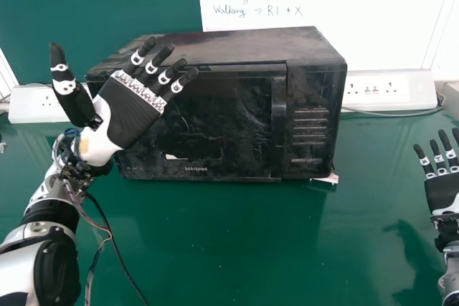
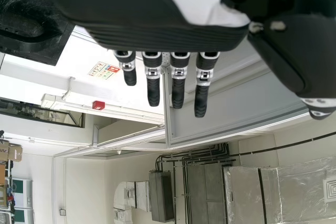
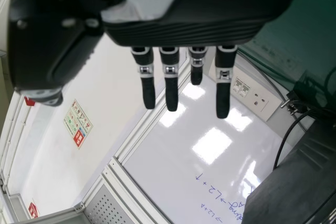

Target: Open the door of oven

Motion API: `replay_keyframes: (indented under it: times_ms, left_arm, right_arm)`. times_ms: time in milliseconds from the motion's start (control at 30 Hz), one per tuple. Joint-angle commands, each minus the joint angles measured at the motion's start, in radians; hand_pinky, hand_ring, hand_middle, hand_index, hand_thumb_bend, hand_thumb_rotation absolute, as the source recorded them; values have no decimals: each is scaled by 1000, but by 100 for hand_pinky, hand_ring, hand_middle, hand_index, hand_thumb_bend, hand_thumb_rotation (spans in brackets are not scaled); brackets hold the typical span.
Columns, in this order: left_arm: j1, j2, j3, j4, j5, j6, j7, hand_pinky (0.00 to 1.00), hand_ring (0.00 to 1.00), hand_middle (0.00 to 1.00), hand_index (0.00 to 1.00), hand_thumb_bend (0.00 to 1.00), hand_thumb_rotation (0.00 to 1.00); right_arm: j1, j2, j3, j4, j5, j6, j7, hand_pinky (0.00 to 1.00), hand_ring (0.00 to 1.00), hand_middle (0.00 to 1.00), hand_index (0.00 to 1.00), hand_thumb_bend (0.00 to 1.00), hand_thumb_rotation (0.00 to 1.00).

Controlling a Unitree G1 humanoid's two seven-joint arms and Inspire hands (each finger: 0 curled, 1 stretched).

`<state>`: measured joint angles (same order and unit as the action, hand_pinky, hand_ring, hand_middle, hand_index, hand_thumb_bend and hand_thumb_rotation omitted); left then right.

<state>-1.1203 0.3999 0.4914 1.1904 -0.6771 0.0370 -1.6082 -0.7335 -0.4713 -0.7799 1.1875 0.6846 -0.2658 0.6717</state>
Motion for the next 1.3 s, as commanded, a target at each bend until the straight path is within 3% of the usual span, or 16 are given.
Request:
replay_keyframes:
  times_ms: [0, 633, 1067, 1267]
  left_arm:
    - [9, 4, -4, 2, 6, 1, -6, 65, 78, 84, 84, 83, 82]
    - [16, -6, -42, -13, 3, 11, -6, 66, 79, 85, 87, 84, 83]
    - [15, -46, -80, -16, 40, -67, -6, 68, 84, 89, 86, 84, 90]
    - [10, -67, -79, -14, 89, -141, 14, 67, 82, 88, 85, 87, 89]
  right_arm:
    - [-14, -6, -1, -4, 5, 2, 1, 77, 91, 93, 84, 100, 88]
    - [-14, -3, 3, -6, 0, -7, -8, 76, 90, 93, 85, 100, 89]
    - [-13, -3, -1, -7, 5, -5, -4, 76, 92, 93, 84, 100, 88]
    - [-13, -5, -3, -7, 7, 0, 4, 76, 92, 94, 85, 100, 89]
